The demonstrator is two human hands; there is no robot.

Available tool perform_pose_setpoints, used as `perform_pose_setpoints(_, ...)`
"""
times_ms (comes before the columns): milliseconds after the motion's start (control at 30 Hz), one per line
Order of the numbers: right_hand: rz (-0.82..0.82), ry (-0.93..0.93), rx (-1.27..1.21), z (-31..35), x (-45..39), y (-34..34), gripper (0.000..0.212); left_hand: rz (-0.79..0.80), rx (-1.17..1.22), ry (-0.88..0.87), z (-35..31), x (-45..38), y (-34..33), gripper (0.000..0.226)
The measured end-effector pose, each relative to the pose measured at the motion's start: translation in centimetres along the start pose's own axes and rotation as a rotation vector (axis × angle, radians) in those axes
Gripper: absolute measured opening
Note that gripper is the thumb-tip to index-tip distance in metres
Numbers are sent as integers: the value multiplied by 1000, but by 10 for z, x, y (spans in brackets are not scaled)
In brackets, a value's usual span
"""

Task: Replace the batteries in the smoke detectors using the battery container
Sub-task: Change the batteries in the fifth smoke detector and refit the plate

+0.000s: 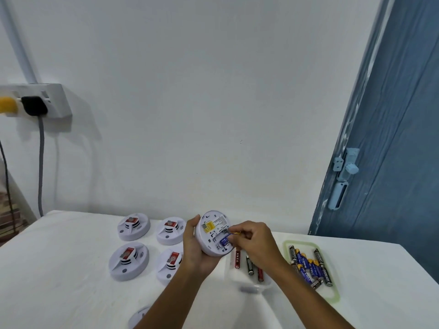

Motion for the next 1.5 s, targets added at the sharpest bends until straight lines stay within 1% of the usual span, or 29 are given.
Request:
perform_pose_setpoints(133,-22,15,46,2,0,2,20,-1,2,0,1,2,-1,46)
perform_pose_setpoints(233,-30,52,107,4,1,0,18,6,12,-6,2,3,-3,46)
perform_pose_setpoints(433,-120,150,205,4,14,-5,29,-16,7,0,4,2,-5,48)
perform_pose_setpoints(533,-168,289,381,3,26,-10,35,-30,28,-16,5,1,-4,48)
perform_pose_setpoints(667,-180,490,549,7,41,-20,48,-50,51,-29,7,1,-4,46)
perform_pose_setpoints(800,-208,583,704,11,48,-22,61,-59,23,-13,8,1,-5,50)
perform_pose_setpoints(900,-142,696,843,9,54,-26,56,-68,-14,6,9,-1,-3,59)
perform_pose_setpoints(967,-18,700,914,8,55,-28,57,-66,-13,18,9,-3,0,60)
perform_pose_setpoints(1033,64,706,970,2,53,-25,61,-55,-10,22,11,-4,5,56)
perform_pose_setpoints(1067,108,670,935,2,51,-20,63,-48,1,23,12,-4,7,54)
perform_pose_setpoints(1100,129,581,823,2,47,-13,64,-43,16,22,13,-5,11,52)
perform_pose_setpoints(1167,190,283,508,0,36,3,57,-26,44,12,12,-5,16,51)
perform_pose_setpoints(1200,180,182,390,-2,29,11,51,-18,54,10,10,-5,18,52)
perform_pose_setpoints(1233,129,130,348,-5,22,19,45,-11,60,9,9,-6,19,53)
perform_pose_setpoints(1300,52,72,368,-15,11,31,38,-2,69,7,8,-6,21,54)
perform_pose_setpoints(1333,40,41,398,-21,6,36,38,3,68,7,8,-7,21,54)
perform_pose_setpoints(1500,128,-82,550,-40,-12,37,42,-28,61,5,11,-8,21,49)
Point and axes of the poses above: each hand's wrist, its own x-axis away from the middle knuckle, its own y-axis out of the back of the hand, z = x × y, the point moved 3 cm from there along -x, towards the middle knuckle, and after that the axes turned 5 degrees about y, right-handed, at the moved point
